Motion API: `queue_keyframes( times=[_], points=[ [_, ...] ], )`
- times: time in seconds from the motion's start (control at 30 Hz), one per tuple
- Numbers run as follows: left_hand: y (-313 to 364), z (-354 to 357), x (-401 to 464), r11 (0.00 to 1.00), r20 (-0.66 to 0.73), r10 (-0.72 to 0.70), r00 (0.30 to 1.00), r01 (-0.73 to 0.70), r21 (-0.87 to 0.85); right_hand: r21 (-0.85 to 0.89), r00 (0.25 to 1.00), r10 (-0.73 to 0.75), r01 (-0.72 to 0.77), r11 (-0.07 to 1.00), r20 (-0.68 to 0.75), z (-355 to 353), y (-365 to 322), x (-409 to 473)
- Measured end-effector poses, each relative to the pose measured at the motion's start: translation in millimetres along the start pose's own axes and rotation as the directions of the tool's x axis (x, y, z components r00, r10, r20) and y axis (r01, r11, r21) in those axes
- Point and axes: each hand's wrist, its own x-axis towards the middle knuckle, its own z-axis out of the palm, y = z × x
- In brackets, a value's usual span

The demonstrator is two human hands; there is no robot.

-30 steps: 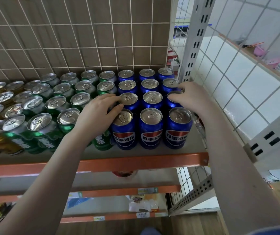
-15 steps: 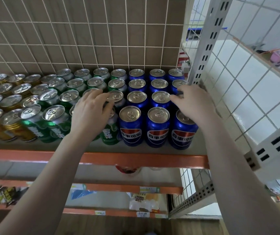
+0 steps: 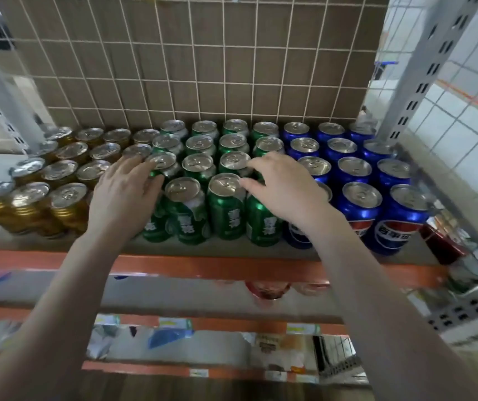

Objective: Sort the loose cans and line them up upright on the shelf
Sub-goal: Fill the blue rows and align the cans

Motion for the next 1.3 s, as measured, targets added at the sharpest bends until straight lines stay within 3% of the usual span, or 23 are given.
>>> queue_keyframes(
  times=[0.13,0.37,0.73,0.93,1.3],
  points=[
    [-47,-11,4,0.995,0.02,0.076,0.997,-0.075,-0.069,0.037,1.0,0.028,-0.028,0.999,0.002,14,-41,6],
    [-92,-17,4,0.974,0.115,0.213,0.97,-0.201,-0.105,0.034,0.98,0.037,-0.045,0.998,0.197,2,-60,3],
    [-96,-6,-1,0.881,0.141,0.466,0.873,-0.445,-0.158,-0.037,0.982,0.093,-0.088,0.995,0.167,11,-62,17],
    [-89,-5,3,0.881,0.15,0.463,0.874,-0.436,-0.183,-0.091,0.971,0.131,-0.114,0.989,0.202,9,-61,21],
    [-89,-1,8,0.873,0.108,0.478,0.872,-0.458,-0.169,-0.174,0.984,0.118,-0.095,0.98,0.133,11,-61,22]
  ],
)
